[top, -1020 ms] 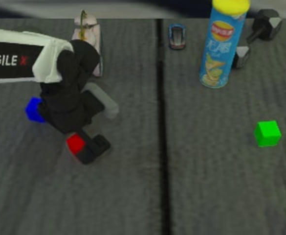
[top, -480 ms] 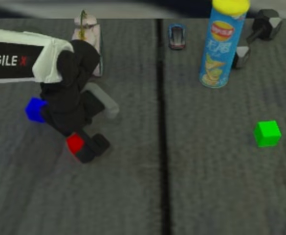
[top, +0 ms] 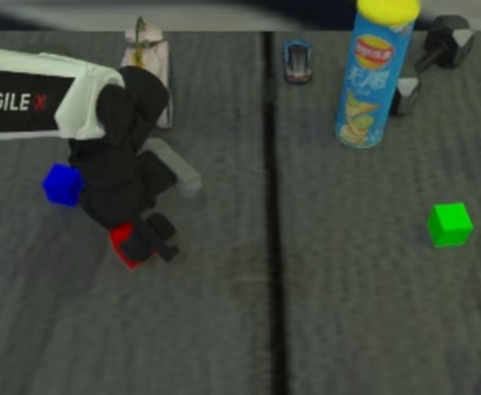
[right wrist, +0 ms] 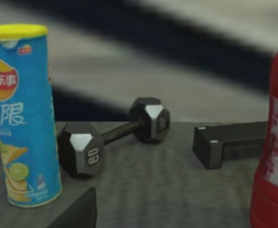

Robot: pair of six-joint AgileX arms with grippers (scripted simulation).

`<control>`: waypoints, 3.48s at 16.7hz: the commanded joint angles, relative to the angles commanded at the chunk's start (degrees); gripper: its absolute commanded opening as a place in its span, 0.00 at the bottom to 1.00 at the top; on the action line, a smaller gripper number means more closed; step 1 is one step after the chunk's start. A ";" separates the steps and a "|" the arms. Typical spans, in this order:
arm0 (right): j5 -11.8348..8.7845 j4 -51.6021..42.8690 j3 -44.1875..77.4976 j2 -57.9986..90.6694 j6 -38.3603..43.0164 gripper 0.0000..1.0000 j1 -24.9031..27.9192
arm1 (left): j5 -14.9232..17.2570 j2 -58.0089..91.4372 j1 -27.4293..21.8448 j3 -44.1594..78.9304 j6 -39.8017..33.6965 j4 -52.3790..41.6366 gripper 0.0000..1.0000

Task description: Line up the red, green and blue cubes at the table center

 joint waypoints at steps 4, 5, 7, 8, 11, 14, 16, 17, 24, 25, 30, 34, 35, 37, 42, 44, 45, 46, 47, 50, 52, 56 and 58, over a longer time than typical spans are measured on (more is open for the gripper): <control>0.00 0.00 0.00 0.00 0.00 1.00 0.00 | 0.00 0.00 0.00 0.00 0.00 0.00 0.00; 0.00 0.00 0.00 0.00 0.00 1.00 0.00 | 0.95 -2.43 -0.01 0.78 -0.59 -1.35 0.00; 0.00 0.00 0.00 0.00 0.00 1.00 0.00 | 0.95 -2.77 0.01 1.62 -0.53 -2.35 0.00; 0.00 0.00 0.00 0.00 0.00 1.00 0.00 | 0.95 -3.28 0.14 2.61 -0.56 -3.73 0.00; 0.00 0.00 0.00 0.00 0.00 1.00 0.00 | 0.93 -5.58 0.66 6.36 -0.71 -10.57 0.00; 0.00 0.00 0.00 0.00 0.00 1.00 0.00 | 0.91 -7.76 1.00 9.29 -0.73 -15.39 0.00; 0.00 0.00 0.00 0.00 0.00 1.00 0.00 | 0.91 -8.06 1.05 9.58 -0.76 -15.78 0.00; 0.00 0.00 0.00 0.00 0.00 1.00 0.00 | 0.91 -8.06 1.05 9.58 -0.76 -15.78 0.00; 0.00 0.00 0.00 0.00 0.00 1.00 0.00 | 1.06 -9.82 -4.01 8.45 7.57 -16.56 0.00; 0.00 0.00 0.00 0.00 0.00 1.00 0.00 | 1.12 -10.45 -5.47 8.05 10.06 -16.87 0.00; 0.00 0.00 0.00 0.00 0.00 1.00 0.00 | 1.38 -13.67 -12.54 5.88 22.33 -18.22 0.00; 0.00 0.00 0.00 0.00 0.00 1.00 0.00 | 1.43 -14.68 -14.25 5.31 25.10 -18.40 0.00; 0.00 0.00 0.00 0.00 0.00 1.00 0.00 | 1.43 -14.68 -14.25 5.31 25.10 -18.40 0.00; 0.00 0.00 0.00 0.00 0.00 1.00 0.00 | 1.38 -14.36 -13.98 5.39 25.09 -18.10 0.00; 0.00 0.00 0.00 0.00 0.00 1.00 0.00 | 1.43 -11.74 -13.99 0.13 25.00 -10.03 0.00; 0.00 0.00 0.00 0.00 0.00 1.00 0.00 | 1.47 -10.28 -14.14 -2.55 25.11 -5.95 0.00; 0.00 0.00 0.00 0.00 0.00 1.00 0.00 | 1.47 -9.73 -14.19 -3.52 25.16 -4.49 0.00; 0.00 0.00 0.00 0.00 0.00 1.00 0.00 | 1.47 -9.39 -14.22 -4.14 25.19 -3.63 0.00; 0.00 0.00 0.00 0.00 0.00 1.00 0.00 | 1.46 -9.29 -14.23 -4.31 25.20 -3.40 0.00; 0.00 0.00 0.00 0.00 0.00 1.00 0.00 | 1.46 -9.29 -14.23 -4.31 25.20 -3.40 0.00; 0.00 0.00 0.00 0.00 0.00 1.00 0.00 | 1.46 -9.29 -14.23 -4.31 25.20 -3.40 0.15; 0.00 0.00 0.00 0.00 0.00 1.00 0.00 | 1.46 -9.29 -14.23 -4.31 25.20 -3.40 0.45; 0.00 0.00 0.00 0.00 0.00 1.00 0.00 | 1.46 -9.29 -14.23 -4.31 25.20 -3.40 0.60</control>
